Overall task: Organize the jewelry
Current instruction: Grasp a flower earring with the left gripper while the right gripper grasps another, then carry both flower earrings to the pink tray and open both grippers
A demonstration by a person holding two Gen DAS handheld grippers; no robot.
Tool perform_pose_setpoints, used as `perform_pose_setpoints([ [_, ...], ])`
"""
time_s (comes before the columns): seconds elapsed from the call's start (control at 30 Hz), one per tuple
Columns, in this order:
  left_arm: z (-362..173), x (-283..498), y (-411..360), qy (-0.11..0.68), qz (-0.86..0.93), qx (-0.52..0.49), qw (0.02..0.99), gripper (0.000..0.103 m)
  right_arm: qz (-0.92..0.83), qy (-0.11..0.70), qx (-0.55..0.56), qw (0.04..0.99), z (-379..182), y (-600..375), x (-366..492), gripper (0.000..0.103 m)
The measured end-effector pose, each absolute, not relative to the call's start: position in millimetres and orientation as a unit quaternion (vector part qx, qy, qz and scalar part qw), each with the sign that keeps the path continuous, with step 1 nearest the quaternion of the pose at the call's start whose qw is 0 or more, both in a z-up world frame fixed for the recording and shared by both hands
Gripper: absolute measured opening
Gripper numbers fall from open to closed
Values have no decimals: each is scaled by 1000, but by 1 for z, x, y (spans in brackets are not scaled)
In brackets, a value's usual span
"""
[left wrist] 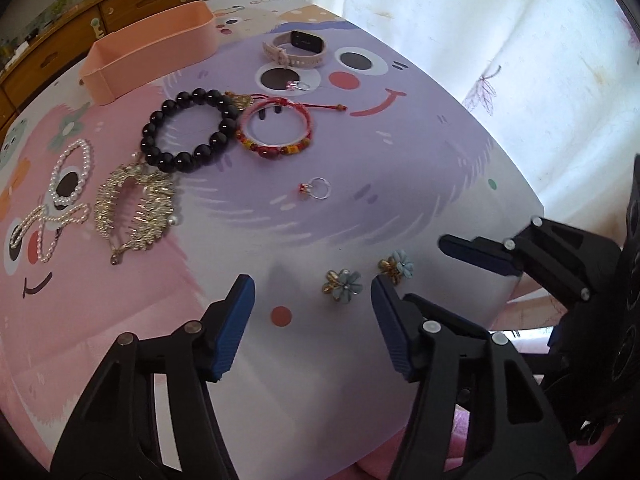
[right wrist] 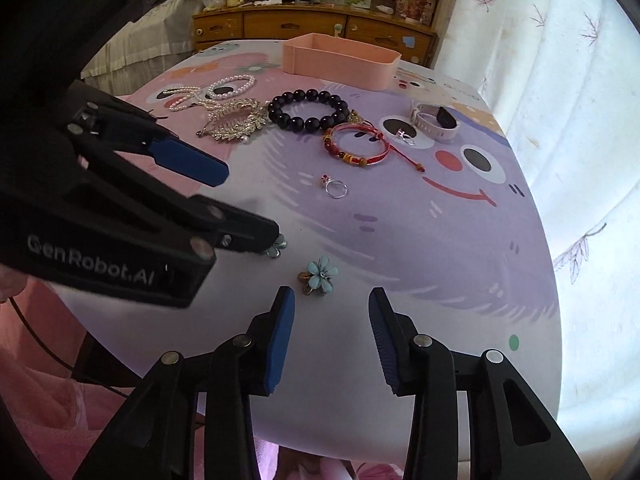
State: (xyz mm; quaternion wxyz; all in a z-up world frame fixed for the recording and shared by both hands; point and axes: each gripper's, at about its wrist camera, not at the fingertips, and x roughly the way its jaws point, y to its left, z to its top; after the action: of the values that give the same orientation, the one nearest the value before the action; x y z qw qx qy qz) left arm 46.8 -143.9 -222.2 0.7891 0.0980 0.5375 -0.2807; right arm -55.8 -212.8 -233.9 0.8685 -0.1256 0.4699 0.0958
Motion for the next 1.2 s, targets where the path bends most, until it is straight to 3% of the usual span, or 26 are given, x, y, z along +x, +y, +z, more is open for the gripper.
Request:
perform_pose_setpoints([
  [0.1,-227,44,-154,543,-299,123,775,39,116,468,-133,866,-234,-214,-45,39],
  [0.3,-228,48,-169,554,-289,158,764,30,178,463,-148,855,-226,-220,-32,26],
  [0.43,-232,51,-172,568,-275,153,760,18,215,468,-138,846,-225,-228,-26,19],
  [0.73,-231,63,-165,591,-246,104,761,16,237,478,-136,835,-230,-230,-30,16],
  [1.2,-187,134,-114,597,-213,-47,772,16,215,486,-6,847,-221,-249,2,11],
])
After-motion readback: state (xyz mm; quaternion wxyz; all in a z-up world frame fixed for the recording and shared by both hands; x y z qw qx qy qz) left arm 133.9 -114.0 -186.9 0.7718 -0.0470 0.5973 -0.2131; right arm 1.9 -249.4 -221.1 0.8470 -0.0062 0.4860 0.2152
